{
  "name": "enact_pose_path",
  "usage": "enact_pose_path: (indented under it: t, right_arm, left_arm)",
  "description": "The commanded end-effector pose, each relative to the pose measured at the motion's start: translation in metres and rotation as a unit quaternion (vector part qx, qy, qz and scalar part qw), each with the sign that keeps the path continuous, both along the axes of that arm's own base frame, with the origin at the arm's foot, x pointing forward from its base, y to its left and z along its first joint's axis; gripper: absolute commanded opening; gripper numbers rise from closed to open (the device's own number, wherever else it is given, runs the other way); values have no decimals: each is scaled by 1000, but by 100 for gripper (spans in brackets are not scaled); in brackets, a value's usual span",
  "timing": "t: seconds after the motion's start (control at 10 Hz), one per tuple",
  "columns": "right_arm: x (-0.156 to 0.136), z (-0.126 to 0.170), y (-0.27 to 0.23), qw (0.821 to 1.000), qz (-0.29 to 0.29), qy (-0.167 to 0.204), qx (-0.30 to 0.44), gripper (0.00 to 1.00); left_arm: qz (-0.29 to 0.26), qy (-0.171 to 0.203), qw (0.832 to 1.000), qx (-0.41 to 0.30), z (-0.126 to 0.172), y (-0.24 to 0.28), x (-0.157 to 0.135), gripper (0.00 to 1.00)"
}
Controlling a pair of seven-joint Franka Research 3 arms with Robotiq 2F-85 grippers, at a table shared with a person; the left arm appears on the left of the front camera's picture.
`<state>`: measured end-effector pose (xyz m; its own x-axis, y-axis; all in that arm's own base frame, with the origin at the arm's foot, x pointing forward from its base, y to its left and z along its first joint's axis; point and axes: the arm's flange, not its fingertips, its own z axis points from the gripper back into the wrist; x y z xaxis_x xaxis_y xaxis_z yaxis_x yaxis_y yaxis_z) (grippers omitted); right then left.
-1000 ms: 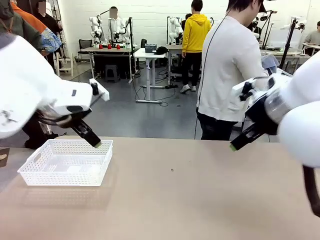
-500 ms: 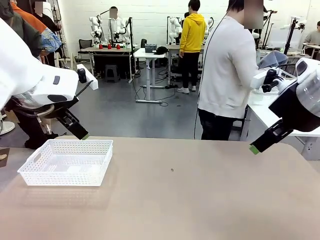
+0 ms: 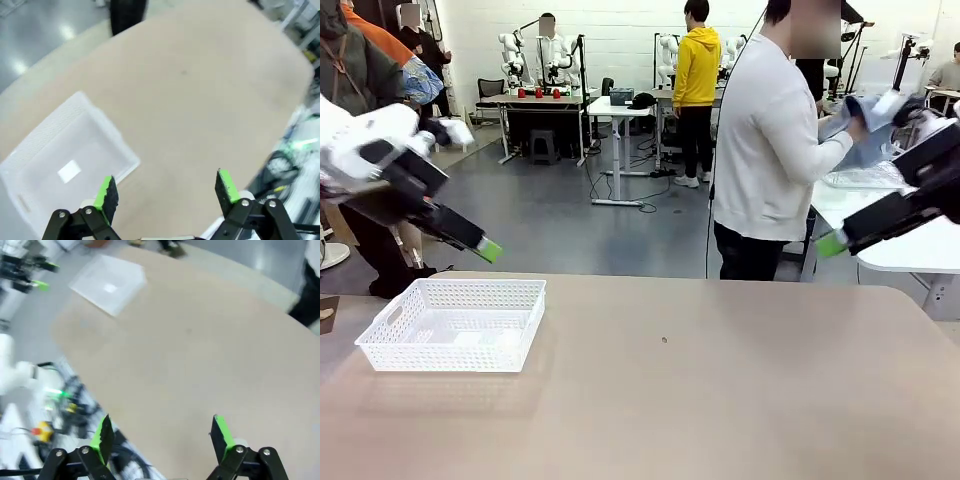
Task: Clean and organize the cups into the basket.
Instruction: Pick up the Organizing basket and move it to the center of the table, then pick up the Reusable plastic cup from the right side of the table and place it inside the Organizing basket.
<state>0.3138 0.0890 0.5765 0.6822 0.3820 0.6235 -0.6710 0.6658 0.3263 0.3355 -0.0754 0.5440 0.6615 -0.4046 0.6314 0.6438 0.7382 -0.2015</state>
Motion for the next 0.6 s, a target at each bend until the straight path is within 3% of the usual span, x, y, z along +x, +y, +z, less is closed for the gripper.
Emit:
enact_pose_path:
  t: [0.0,0.2,0.3,0.4,0.5]
  right_arm:
    - [32,-3,-33,966,36,156,202,100]
    - [62,-20,-93,916,32,240,321,100]
    - [80,-36,-136,891,21,278,357,100]
    - [93,-51,-170,872,26,311,377,100]
    - [104,-67,-203,864,3,323,387,100]
  left_arm:
    - [18,189,918,-348,9,52,18,100]
    - [63,206,868,-447,-1,114,28,100]
    - [105,202,852,-470,-12,147,28,100]
    - [126,221,850,-460,-25,172,32,100]
    - [153,234,843,-460,-38,193,35,100]
